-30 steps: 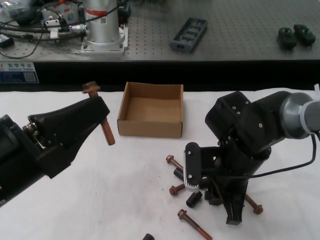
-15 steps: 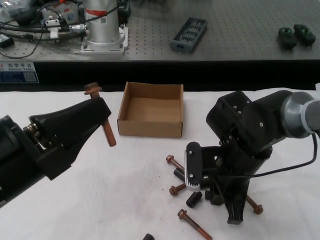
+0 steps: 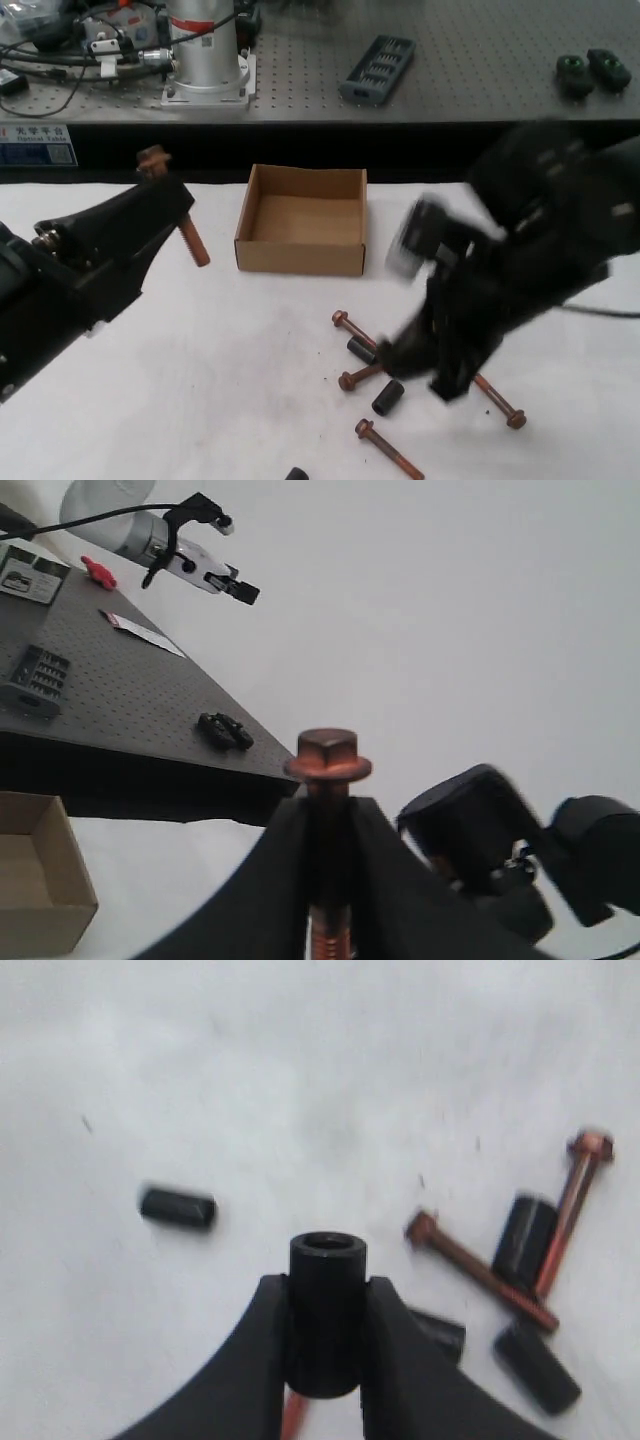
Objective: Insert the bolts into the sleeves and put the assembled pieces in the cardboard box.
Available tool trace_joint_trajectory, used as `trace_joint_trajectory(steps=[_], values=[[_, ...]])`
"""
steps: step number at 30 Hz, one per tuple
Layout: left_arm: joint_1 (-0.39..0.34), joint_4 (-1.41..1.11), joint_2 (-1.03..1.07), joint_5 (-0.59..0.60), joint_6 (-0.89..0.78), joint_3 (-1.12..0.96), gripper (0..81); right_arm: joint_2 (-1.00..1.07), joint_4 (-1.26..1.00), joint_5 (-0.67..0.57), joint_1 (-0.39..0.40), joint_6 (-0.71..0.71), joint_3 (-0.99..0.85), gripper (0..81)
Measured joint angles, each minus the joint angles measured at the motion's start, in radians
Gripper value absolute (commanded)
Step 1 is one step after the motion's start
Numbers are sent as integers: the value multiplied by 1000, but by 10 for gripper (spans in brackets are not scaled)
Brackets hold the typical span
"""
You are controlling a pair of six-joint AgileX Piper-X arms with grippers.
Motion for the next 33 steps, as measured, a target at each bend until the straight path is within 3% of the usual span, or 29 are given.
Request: trace_joint_trajectory(steps=[4,11,19,27,33], values=[[0,-78,111,-15,24,0,58,-116,-222,-122,-3,190,81,16],[-4,-196,285,48,35,0,58,-163,-447,-179,-6,362,223,16],[-136,-233,392,61,161,0,58,-163,-812,-194,-6,566,468,16],[-210,-241,481,-23,260,0,58,-164,-1125,-178,-6,640,647,16],[-214,-414,623,-28,288,0,58,-164,-1227,-173,-6,643,710,16]])
